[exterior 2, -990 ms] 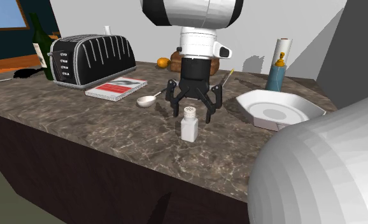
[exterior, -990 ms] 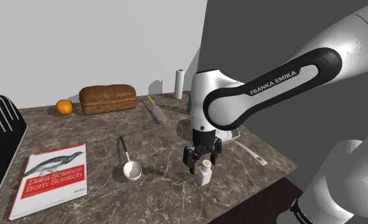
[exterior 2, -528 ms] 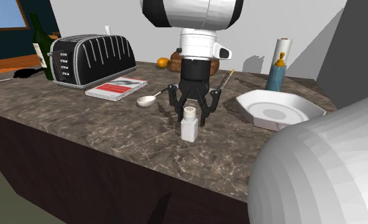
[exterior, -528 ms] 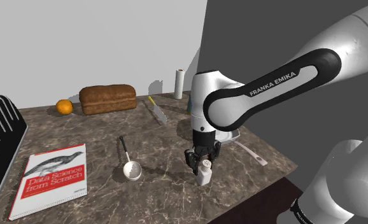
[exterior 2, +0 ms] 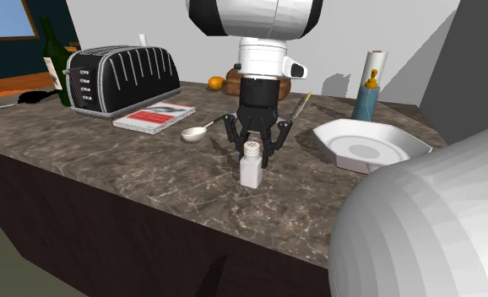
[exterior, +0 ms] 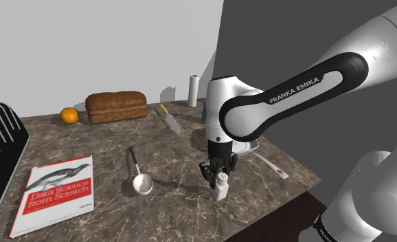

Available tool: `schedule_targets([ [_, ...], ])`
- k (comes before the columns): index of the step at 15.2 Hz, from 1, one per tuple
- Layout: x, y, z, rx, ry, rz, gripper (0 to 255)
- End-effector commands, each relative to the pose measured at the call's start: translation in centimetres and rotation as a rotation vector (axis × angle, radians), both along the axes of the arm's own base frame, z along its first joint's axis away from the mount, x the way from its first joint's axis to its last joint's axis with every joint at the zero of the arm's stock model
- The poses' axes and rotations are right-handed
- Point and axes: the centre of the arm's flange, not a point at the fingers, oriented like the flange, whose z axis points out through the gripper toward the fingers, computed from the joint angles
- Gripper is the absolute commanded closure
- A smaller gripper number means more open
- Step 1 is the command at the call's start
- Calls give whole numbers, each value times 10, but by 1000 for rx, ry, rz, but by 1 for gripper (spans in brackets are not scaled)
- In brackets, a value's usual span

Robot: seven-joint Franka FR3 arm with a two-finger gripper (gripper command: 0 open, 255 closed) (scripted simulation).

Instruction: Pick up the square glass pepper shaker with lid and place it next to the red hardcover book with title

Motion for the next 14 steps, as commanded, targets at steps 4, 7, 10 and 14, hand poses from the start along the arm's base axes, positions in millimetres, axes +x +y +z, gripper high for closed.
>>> schedule_targets([
  [4, 0, 0, 16, 0, 0, 0, 255],
  [7, 0, 0, 31, 0, 0, 0, 255],
  [10, 0, 0, 47, 0, 0, 0, 255],
  [14, 0, 0, 68, 0, 0, 0, 255],
])
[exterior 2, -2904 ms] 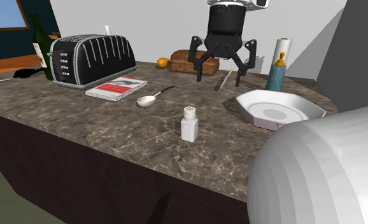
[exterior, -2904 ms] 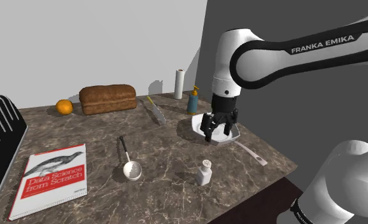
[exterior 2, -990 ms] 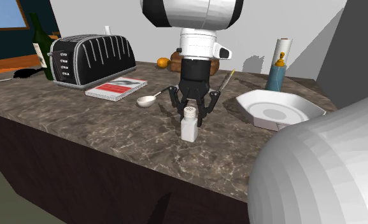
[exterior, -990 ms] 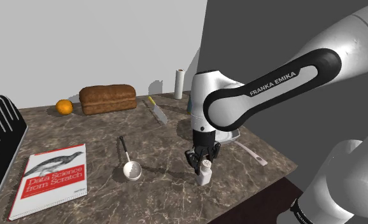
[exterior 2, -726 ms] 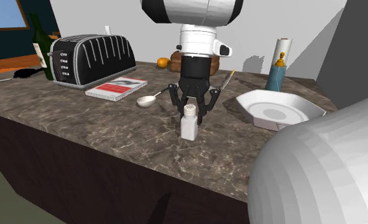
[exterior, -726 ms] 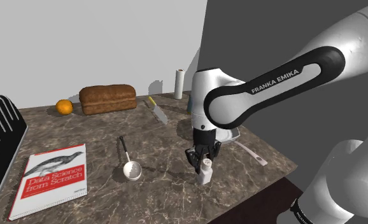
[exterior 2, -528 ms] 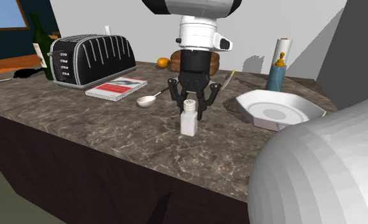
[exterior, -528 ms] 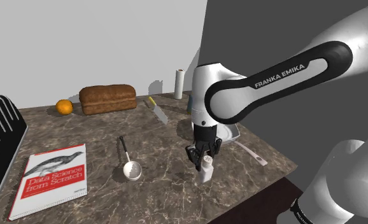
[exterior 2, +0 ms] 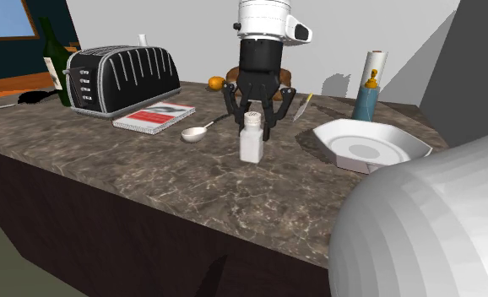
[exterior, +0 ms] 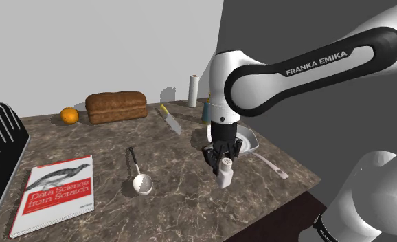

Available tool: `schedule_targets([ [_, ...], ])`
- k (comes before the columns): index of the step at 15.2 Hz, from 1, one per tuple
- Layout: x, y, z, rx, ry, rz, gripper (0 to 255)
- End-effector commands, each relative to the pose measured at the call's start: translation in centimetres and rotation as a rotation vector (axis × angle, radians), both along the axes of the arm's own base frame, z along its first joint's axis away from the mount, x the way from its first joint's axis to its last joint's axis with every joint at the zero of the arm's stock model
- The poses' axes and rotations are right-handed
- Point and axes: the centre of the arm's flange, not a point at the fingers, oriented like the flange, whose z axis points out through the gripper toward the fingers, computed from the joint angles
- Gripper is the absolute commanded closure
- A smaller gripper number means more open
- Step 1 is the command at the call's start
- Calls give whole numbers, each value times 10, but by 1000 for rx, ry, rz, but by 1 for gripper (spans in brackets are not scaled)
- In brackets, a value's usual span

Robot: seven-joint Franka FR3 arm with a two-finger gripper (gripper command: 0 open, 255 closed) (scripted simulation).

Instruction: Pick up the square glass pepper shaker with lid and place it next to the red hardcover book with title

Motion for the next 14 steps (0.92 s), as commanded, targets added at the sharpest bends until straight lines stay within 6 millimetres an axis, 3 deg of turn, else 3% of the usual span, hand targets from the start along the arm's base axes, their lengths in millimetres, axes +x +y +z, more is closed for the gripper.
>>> schedule_targets([
  [1, 0, 0, 11, 0, 0, 0, 255],
  [14, 0, 0, 79, 0, 0, 0, 255],
])
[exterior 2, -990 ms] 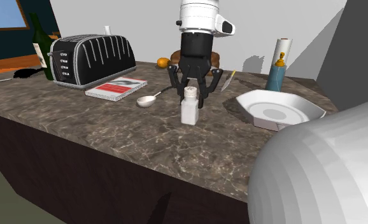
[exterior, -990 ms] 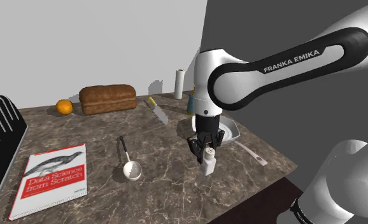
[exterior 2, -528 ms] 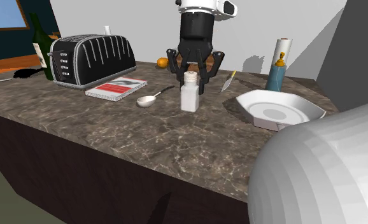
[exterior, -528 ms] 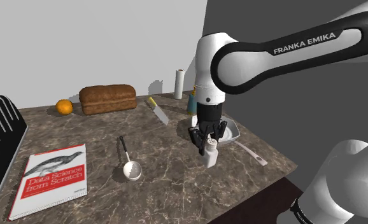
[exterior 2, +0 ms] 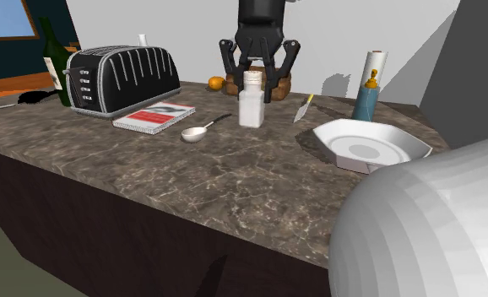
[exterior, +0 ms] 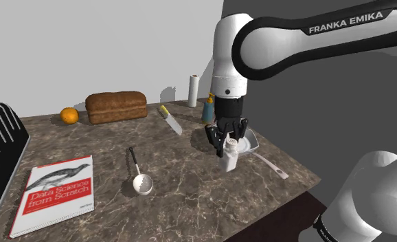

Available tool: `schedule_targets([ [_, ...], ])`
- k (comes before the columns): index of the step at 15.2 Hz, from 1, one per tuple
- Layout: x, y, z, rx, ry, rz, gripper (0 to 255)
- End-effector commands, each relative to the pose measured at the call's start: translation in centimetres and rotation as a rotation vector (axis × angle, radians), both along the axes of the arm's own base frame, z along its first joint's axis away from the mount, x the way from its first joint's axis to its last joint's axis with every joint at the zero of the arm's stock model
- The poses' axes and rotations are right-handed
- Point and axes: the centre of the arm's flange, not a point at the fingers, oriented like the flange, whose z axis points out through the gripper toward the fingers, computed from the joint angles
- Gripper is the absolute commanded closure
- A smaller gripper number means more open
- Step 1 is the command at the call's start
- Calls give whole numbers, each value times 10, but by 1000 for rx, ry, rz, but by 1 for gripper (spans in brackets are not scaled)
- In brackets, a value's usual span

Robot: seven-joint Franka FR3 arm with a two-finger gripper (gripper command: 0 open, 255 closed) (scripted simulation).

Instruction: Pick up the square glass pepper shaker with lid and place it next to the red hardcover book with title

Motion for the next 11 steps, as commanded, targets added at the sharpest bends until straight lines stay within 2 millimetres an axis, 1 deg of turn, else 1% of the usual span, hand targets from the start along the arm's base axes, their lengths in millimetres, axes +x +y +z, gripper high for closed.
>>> schedule_targets([
  [1, 0, -1, 10, 0, 0, 0, 255],
  [4, 0, -1, 26, 0, 0, 0, 255],
  [5, -1, -1, 27, 0, 0, 0, 255],
  [11, 47, 60, 11, 0, 0, 0, 255],
])
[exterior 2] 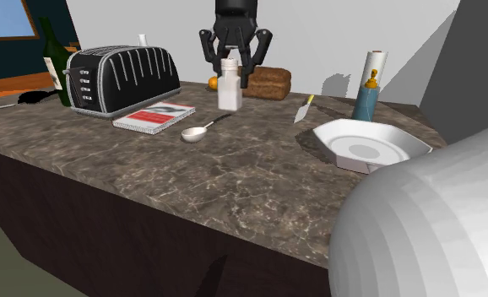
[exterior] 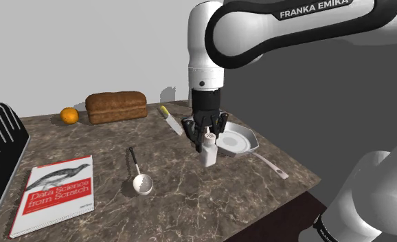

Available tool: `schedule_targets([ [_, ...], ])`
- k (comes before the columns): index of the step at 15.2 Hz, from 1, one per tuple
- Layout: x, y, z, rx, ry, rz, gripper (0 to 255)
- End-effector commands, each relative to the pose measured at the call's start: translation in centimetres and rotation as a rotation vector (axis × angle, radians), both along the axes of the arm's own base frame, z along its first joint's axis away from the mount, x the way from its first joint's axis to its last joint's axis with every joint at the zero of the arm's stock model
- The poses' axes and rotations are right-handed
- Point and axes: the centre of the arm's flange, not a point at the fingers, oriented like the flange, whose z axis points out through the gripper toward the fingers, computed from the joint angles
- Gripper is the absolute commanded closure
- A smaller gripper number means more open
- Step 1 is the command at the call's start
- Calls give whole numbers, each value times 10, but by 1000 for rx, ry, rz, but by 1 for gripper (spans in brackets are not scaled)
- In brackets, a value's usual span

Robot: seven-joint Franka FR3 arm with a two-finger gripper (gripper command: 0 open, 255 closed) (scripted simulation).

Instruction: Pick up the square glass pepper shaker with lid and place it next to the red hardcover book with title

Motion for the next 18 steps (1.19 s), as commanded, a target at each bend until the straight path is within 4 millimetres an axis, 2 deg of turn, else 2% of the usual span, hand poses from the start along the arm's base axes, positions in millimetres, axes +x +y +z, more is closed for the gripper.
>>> schedule_targets([
  [1, 17, 19, -6, 1, 1, -1, 255],
  [18, 152, 192, -53, 1, 1, -1, 255],
])
